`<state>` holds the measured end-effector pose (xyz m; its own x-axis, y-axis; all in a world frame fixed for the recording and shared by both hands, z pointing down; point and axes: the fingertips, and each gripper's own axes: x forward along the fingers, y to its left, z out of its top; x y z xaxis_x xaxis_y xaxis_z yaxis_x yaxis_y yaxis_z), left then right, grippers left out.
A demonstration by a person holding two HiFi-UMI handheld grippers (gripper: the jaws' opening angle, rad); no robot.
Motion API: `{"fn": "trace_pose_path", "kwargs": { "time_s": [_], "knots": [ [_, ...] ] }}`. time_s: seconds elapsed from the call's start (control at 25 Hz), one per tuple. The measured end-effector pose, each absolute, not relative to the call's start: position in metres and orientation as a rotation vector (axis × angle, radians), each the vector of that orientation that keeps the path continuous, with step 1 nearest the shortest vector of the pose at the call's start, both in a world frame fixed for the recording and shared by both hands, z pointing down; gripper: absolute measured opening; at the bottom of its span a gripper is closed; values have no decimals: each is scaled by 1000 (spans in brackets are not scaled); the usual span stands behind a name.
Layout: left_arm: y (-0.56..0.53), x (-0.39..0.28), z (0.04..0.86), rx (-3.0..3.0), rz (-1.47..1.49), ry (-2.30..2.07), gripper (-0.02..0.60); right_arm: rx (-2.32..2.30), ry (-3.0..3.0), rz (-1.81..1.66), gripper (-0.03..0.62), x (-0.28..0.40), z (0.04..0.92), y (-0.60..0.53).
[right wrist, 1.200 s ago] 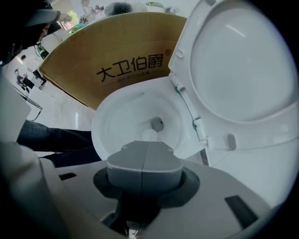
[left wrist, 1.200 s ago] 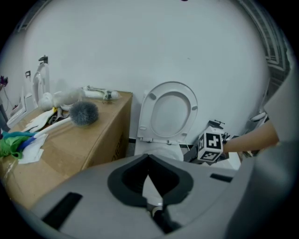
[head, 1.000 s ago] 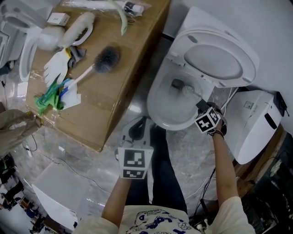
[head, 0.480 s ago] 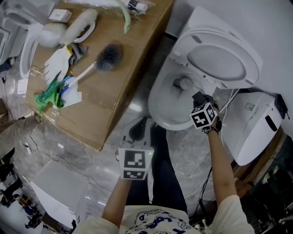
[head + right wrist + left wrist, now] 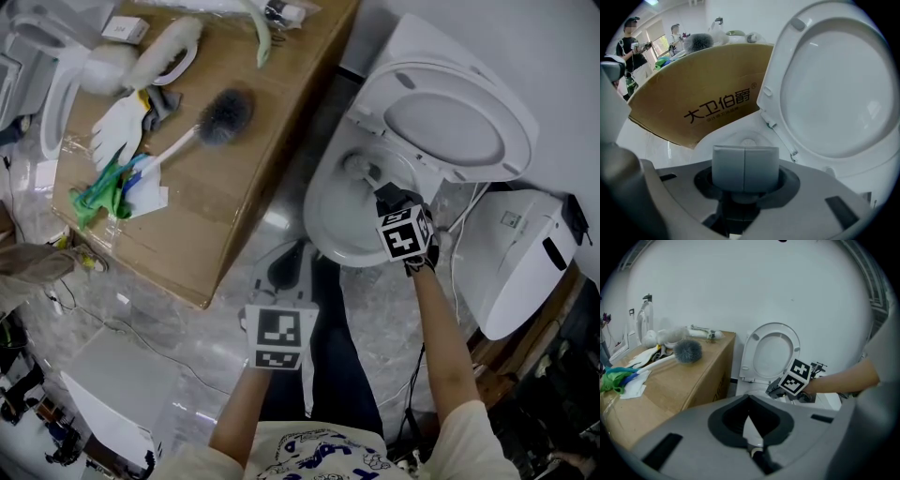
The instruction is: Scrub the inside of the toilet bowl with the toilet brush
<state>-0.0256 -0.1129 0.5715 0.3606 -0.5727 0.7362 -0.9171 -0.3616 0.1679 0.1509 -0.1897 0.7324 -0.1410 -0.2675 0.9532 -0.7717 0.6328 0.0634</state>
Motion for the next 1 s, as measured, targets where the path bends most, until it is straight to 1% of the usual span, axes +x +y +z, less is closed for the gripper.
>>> {"fn": "trace_pose_path", "kwargs": {
  "time_s": [0.24, 0.56, 1.0],
  "knots": [
    [-112, -23, 570, 2058, 776, -1284, 2, 754, -1746, 573, 164, 141, 729, -169],
    [-115, -17, 567, 2073, 770, -1274, 2, 445, -1777, 517, 164, 136, 727, -112],
    [-113, -17, 567, 2079, 781, -1270, 2, 512, -1731, 563, 164, 149, 743, -108]
  ]
}}
